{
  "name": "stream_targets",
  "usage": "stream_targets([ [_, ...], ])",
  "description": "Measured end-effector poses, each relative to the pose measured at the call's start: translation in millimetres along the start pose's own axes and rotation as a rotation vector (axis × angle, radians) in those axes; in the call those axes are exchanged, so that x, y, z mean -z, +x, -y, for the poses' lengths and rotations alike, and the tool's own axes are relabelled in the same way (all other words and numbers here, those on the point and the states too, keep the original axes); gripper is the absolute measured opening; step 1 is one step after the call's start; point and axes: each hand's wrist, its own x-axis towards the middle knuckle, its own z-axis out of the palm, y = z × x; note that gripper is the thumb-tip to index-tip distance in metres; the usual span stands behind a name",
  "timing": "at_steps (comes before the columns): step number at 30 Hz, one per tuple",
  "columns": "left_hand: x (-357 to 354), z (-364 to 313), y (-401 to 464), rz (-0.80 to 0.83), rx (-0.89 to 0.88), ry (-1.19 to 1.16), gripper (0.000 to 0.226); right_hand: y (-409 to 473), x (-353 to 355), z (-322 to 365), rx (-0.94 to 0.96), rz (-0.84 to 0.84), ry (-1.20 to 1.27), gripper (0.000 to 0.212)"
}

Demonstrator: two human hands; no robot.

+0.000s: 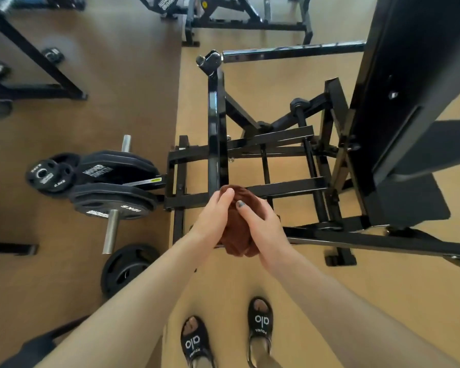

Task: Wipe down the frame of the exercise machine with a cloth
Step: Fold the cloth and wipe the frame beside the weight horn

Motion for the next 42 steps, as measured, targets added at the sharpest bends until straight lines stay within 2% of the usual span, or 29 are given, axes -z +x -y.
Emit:
stream_targets([
  [3,-28.6,-9.1,10.6,0.019,0.032,0.052,0.025,8.8,26.9,7.4,0.015,-0.051,-0.039,0.036],
  [8,-70.2,-9.3,24.6,0.072,0.095,0.106,0.039,25.2,61.0,13.9,-0.031,-0.059,-0.051,0.039],
  [13,-81.7,-8.0,38.0,0.087,0.224,0.021,0.027,41.8,64.7,16.6,-0.109,-0.031,-0.045,0.042],
  [15,-76.3,-13.0,48.6,0.064,0.273,0.010,0.036,53.5,62.4,18.2,-0.137,-0.041,-0.039,0.044],
  [19,-61.4,-15.7,85.1,0.114,0.235,0.131,0.050,81.7,56.2,19.7,-0.145,-0.087,-0.084,0.046],
  [21,-52.5,-11.1,108.0,0.034,0.114,0.250,0.048,97.5,50.2,20.7,-0.143,-0.109,-0.103,0.045],
  [23,-37.3,-8.1,128.6,-0.127,-0.052,0.428,0.037,112.0,41.7,23.6,-0.126,-0.102,-0.138,0.043],
  [25,-19.2,-9.9,143.6,-0.253,-0.080,0.441,0.025,124.7,29.3,25.9,-0.088,-0.058,-0.210,0.041],
  [26,-11.4,-10.6,150.4,-0.249,-0.023,0.387,0.023,130.1,20.9,26.9,-0.062,-0.030,-0.248,0.039],
  [29,6.6,-14.7,157.5,0.007,0.297,0.031,0.047,142.7,-8.6,30.9,-0.028,0.014,-0.305,0.035],
  [30,12.6,-14.2,155.7,0.090,0.340,-0.061,0.052,146.3,-17.5,32.4,-0.043,0.013,-0.291,0.036],
  [32,26.3,-11.2,154.3,0.183,0.284,-0.127,0.056,152.2,-29.8,36.1,-0.103,0.001,-0.239,0.039],
  [36,47.4,-17.0,157.8,0.168,0.212,-0.027,0.077,156.9,-32.0,38.8,-0.134,0.036,-0.214,0.037],
  [38,56.6,-17.5,160.5,0.189,0.175,0.154,0.067,160.2,-26.6,38.8,-0.099,0.049,-0.280,0.030],
  [40,66.3,-12.7,165.9,0.182,0.111,0.389,0.031,163.5,-19.9,37.9,-0.083,0.072,-0.346,0.030],
  [42,75.0,-12.6,170.6,0.078,0.043,0.557,0.003,165.7,-12.5,35.2,-0.071,0.106,-0.411,0.035],
])
